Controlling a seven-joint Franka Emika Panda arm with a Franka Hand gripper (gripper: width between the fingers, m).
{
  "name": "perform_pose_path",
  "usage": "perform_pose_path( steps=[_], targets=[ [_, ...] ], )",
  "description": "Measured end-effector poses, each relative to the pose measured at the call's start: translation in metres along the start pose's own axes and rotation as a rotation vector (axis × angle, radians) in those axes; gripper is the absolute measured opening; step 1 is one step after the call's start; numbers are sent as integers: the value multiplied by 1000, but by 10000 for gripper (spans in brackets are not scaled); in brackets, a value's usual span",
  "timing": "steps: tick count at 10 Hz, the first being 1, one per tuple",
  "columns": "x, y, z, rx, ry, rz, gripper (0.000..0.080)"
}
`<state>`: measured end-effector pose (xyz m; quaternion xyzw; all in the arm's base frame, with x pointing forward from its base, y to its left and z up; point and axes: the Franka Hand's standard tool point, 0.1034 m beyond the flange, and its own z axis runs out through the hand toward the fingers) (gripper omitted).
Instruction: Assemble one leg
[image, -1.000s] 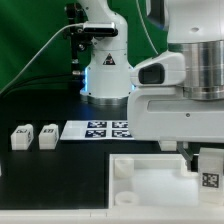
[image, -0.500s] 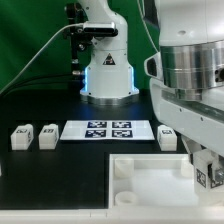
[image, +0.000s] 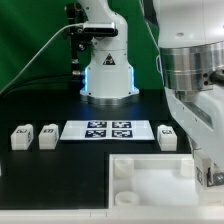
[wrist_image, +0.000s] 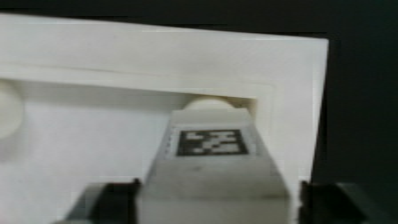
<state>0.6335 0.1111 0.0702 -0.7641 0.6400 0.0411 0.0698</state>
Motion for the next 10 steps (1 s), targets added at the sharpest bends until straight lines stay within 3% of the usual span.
perform_pose_path(
  steps=[1, 3, 5, 6, 8, 9, 10],
  targets=[
    [-3, 1, 4, 23, 9, -138, 595],
    [-2, 4, 1, 14, 7, -535, 637],
    [-1, 4, 2, 13, 12, -697, 648],
    [-2, 4, 2, -5, 13, -865, 648],
    [-15, 0, 0, -70, -18, -1123, 649],
    [-15, -2, -1, -88, -22, -1264, 649],
    [-14, -2, -1, -84, -20, -1255, 649]
  ],
)
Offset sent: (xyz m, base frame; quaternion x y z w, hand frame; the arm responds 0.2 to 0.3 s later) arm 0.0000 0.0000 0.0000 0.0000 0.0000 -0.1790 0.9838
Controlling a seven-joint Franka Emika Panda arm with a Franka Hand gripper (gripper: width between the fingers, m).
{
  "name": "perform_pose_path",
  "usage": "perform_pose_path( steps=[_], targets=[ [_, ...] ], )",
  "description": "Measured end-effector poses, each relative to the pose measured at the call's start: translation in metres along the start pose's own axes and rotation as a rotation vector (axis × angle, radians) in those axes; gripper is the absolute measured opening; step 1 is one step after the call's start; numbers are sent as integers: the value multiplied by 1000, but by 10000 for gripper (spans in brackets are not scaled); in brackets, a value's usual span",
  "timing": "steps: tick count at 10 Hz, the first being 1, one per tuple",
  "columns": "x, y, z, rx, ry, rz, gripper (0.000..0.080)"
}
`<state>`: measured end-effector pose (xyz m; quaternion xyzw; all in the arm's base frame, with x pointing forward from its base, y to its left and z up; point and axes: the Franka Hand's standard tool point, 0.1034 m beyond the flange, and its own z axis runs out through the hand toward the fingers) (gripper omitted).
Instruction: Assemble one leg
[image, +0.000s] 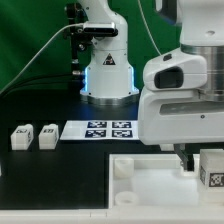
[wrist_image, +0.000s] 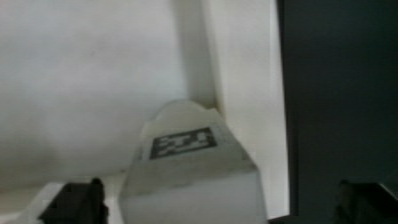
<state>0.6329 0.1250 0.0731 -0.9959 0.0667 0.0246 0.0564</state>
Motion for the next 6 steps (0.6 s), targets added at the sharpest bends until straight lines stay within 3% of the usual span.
perform_pose_path(
  steps=[1, 2, 3, 4, 6],
  targets=[
    [0, 0, 0, -1, 0, 34, 647],
    [0, 0, 0, -1, 0, 29, 496],
    [0, 0, 0, 3, -1, 88, 496],
    [0, 2, 0, -1, -1, 225, 304],
    [2, 6, -2, -1, 5, 496, 302]
  ],
)
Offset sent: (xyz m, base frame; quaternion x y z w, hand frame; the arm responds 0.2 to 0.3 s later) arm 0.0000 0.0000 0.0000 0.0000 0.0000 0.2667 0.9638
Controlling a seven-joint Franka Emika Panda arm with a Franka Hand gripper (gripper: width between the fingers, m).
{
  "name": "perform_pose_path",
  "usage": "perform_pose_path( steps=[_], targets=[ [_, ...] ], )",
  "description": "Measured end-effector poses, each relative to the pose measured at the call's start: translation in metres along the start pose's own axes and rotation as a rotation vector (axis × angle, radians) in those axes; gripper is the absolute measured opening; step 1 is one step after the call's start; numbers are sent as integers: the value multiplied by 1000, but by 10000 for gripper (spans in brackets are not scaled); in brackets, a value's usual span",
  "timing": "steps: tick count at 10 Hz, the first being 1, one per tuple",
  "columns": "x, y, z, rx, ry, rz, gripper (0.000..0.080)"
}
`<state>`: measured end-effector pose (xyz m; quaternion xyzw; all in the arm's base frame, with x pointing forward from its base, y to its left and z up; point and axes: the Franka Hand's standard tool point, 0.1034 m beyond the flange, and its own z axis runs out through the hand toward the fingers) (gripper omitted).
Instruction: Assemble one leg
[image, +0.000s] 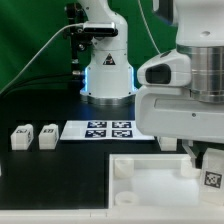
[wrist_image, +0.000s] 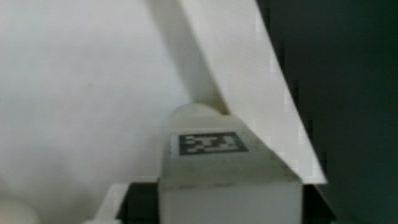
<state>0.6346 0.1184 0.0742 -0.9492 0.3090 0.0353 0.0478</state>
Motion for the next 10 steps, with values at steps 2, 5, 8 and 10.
perform_pose_path(
  steps=[2, 5, 8, 10],
  targets=[
    [2, 2, 0, 1, 8, 345, 298],
    [-1, 0, 5, 58, -7, 839, 296],
    [-3, -3, 5, 81, -31, 1071, 296],
    [-3, -3, 6, 79, -31, 1058, 299]
  ],
)
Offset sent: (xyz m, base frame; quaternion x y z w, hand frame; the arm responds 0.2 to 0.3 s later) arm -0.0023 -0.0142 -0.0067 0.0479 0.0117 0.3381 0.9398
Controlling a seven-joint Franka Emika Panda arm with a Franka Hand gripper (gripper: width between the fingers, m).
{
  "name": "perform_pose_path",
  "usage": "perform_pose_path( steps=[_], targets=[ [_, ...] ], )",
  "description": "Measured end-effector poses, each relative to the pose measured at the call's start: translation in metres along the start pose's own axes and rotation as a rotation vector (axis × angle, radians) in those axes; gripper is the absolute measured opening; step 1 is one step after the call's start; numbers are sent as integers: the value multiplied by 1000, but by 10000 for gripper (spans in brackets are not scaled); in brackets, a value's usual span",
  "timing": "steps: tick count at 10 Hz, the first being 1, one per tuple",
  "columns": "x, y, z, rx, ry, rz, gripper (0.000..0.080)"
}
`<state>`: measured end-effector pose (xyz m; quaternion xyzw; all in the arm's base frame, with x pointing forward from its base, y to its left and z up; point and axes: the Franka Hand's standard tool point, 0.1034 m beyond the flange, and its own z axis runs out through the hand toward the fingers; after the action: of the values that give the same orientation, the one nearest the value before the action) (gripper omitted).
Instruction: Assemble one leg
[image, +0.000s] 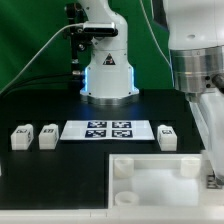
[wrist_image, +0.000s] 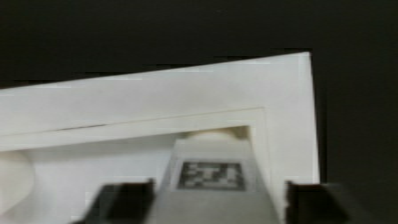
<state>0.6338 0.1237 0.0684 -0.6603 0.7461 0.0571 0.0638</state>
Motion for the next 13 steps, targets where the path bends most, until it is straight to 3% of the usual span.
perform_pose_path(
  steps=[1, 2, 3, 4, 7, 8, 9, 11, 13],
  targets=[
    [0, 0, 0, 0, 0, -55, 527],
    [2, -5, -1, 23, 3, -215, 527],
    [4, -7, -1, 41, 11, -419, 624],
    [3, -7, -2, 38, 14, -618, 642],
    [4, -7, -2, 35, 25, -889, 648],
    [3, -6, -2, 10, 36, -1035, 649],
    [0, -4, -6, -40, 44, -1236, 649],
    [6, -5, -7, -63, 38, -1561, 649],
    [12, -6, -7, -65, 34, -1644, 649]
  ],
)
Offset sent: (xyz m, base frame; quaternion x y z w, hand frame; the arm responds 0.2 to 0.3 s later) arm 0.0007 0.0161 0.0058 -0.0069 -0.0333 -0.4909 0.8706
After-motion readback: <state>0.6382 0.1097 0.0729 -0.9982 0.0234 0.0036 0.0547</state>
